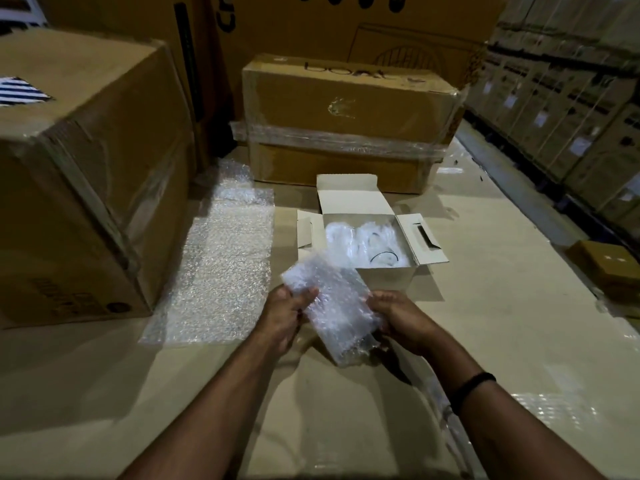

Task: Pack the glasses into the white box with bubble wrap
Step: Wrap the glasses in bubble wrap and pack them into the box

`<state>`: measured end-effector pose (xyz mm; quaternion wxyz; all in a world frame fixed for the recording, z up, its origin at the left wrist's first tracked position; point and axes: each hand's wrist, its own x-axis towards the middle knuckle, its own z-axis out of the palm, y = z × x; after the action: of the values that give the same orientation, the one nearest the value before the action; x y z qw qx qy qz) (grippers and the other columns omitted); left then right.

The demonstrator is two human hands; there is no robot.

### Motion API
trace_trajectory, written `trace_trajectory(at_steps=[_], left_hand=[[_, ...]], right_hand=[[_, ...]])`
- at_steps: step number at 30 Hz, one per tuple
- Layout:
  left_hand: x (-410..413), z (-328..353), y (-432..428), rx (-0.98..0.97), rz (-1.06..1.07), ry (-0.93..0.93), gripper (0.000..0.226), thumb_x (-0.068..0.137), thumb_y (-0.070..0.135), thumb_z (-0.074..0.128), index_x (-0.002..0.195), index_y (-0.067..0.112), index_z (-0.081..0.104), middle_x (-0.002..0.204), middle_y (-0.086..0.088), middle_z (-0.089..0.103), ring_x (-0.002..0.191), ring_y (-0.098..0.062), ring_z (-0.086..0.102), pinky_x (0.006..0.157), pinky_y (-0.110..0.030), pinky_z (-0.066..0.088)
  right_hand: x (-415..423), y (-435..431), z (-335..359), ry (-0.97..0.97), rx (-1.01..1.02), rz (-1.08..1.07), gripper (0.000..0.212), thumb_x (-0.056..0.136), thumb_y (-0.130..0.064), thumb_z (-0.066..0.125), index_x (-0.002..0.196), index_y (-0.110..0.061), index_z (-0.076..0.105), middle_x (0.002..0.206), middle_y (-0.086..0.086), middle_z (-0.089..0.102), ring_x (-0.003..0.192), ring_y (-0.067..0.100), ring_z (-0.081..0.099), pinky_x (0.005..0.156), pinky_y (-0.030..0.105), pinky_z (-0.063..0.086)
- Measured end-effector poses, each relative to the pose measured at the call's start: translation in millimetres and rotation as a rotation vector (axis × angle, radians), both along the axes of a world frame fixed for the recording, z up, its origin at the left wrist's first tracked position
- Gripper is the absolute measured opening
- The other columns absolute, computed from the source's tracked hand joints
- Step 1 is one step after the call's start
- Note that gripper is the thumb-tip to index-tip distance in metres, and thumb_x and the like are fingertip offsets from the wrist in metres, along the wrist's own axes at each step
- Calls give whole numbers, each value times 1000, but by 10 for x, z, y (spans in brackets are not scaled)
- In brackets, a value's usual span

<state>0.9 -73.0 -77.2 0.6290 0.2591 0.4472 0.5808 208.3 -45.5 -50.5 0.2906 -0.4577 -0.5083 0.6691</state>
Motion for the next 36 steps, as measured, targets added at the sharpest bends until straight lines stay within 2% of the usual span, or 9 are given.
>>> trace_trajectory(at_steps=[4,8,12,17,20,22,27,32,36], left_hand=[[56,-57,-28,-73,-105,-198,39,85,15,62,122,3,59,118,-21,67,103,-33,66,89,-45,55],[158,-29,8,-179,54,-60,38,95,38,53,118,8,58,113,-21,66,95,-32,65,87,-47,54],[164,-22,-28,-150,123,-207,79,82,75,39,123,10,57,121,-18,65,113,-33,62,100,-49,46],[241,0,-143,-113,30,-87,36,85,24,67,117,8,62,111,-19,70,96,-33,70,83,-47,55],[143,-61,-97,-194,147,117,41,74,-7,73,113,6,66,101,-13,74,91,-33,72,85,-51,56],[63,-24,-73,-187,143,191,39,73,-4,75,109,9,68,98,-7,75,91,-29,72,89,-50,54],[54,146,-59,-44,108,399,18,85,8,70,103,9,71,89,3,74,80,-6,70,70,-18,54],[28,176,-58,5,80,469,18,83,23,74,98,14,72,86,1,75,74,-11,69,65,-24,51],[-6,98,-71,10,83,432,41,74,-8,76,110,7,66,99,-10,73,93,-27,70,81,-36,57]], right_hand=[[18,12,12,-156,216,82,16,89,-15,66,103,-9,72,97,7,75,86,21,71,70,34,56],[-86,-13,120,-427,507,-125,8,89,-18,64,87,-13,71,69,-5,67,54,6,62,55,24,47],[-120,-64,181,-887,1066,-273,12,86,-20,61,75,-16,61,61,-3,55,56,18,48,52,27,31],[-54,-88,147,-477,516,-306,12,89,-20,62,90,-11,69,72,6,70,53,17,67,53,39,57],[80,-76,107,-256,289,-370,5,84,-11,65,85,-10,69,70,6,70,57,16,65,50,36,56],[195,-64,96,-229,200,-351,8,83,0,65,79,-6,68,63,3,67,51,10,60,46,21,46],[420,-25,17,-211,32,-162,15,81,-1,72,95,-3,69,90,15,73,76,23,69,65,31,53],[433,41,36,-186,83,-298,14,86,-1,67,99,-2,66,88,16,71,70,24,66,63,33,52],[511,97,9,-212,86,-358,4,85,-2,68,85,-4,65,78,13,67,66,24,60,62,33,46]])
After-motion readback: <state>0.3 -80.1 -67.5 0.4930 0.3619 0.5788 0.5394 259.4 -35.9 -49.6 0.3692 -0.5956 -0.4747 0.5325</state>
